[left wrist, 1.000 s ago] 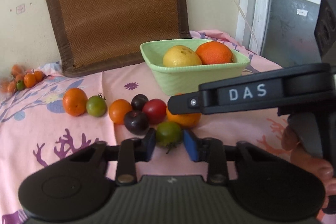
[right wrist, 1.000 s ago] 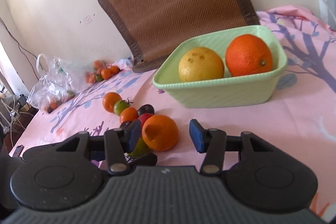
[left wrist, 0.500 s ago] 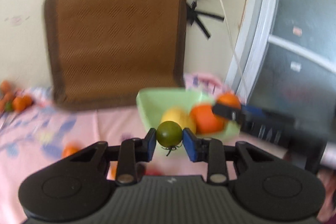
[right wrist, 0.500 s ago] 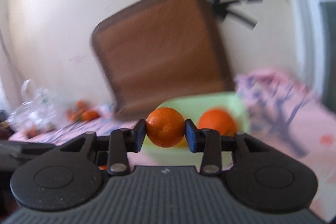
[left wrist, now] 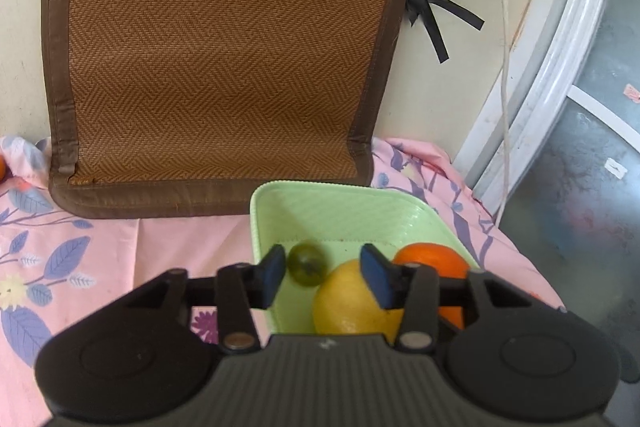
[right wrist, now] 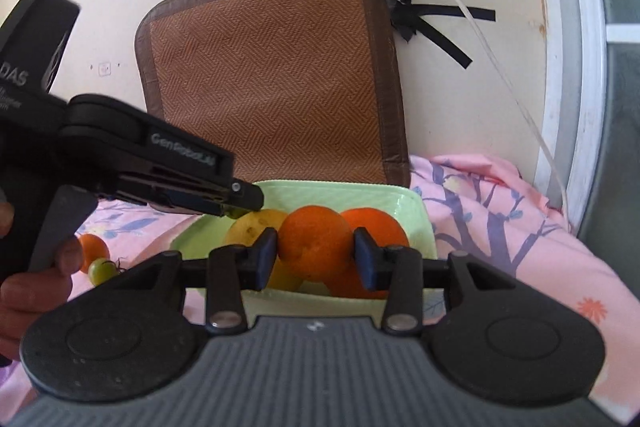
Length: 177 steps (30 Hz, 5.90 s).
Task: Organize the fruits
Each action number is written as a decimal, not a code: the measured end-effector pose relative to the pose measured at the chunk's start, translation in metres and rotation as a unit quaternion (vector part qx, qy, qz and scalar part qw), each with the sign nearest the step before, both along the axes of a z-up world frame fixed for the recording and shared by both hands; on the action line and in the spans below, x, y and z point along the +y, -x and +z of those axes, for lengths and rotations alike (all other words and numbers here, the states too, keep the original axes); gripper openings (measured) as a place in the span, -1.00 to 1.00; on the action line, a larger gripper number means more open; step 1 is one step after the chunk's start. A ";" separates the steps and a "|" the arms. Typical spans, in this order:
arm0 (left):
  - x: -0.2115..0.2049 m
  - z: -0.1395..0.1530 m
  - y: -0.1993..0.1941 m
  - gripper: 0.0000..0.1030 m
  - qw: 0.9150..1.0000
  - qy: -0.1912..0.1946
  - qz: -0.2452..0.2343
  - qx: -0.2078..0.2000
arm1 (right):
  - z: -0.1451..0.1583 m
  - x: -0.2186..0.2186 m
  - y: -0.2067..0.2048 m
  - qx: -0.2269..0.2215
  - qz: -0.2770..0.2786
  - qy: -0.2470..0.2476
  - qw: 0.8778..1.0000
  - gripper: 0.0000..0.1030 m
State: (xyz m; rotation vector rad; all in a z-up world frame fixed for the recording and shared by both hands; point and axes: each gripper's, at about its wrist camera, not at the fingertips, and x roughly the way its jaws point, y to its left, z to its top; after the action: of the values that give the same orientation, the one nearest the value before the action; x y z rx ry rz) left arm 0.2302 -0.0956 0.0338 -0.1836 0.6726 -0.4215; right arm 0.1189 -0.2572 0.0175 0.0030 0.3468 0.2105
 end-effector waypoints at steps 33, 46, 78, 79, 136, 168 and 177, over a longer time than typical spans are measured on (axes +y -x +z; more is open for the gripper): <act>0.165 -0.026 0.167 0.05 0.976 -0.097 0.179 -0.082 | 0.005 0.017 0.071 -0.007 -0.015 -0.103 0.994 -0.01; 0.168 -0.026 0.172 0.08 0.979 -0.074 0.168 -0.092 | -0.012 0.071 0.074 0.047 0.050 -0.081 0.994 -0.01; 0.190 -0.026 0.173 0.10 0.979 0.003 0.181 -0.091 | 0.003 0.157 0.003 0.059 0.183 0.080 0.978 -0.01; 0.192 -0.027 0.172 0.10 0.979 0.010 0.182 -0.090 | 0.002 0.161 -0.004 0.066 0.183 0.080 0.978 -0.01; 0.170 -0.039 0.106 0.00 0.993 0.035 0.114 0.002 | -0.011 0.156 -0.022 0.145 0.182 0.125 0.965 -0.40; 0.139 -0.021 0.206 -0.43 0.996 -0.035 0.052 -0.061 | -0.016 0.079 0.106 0.088 0.094 0.037 0.991 -0.40; 0.140 -0.022 0.196 -0.05 0.996 -0.039 0.065 -0.054 | -0.023 0.081 0.105 0.096 0.105 0.032 0.989 -0.40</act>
State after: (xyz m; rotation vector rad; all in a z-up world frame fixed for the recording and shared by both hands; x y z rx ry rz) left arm 0.0342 0.0441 0.0114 -0.1285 0.5657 -0.2782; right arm 0.0135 -0.1765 -0.0054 -0.0777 0.5467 0.4094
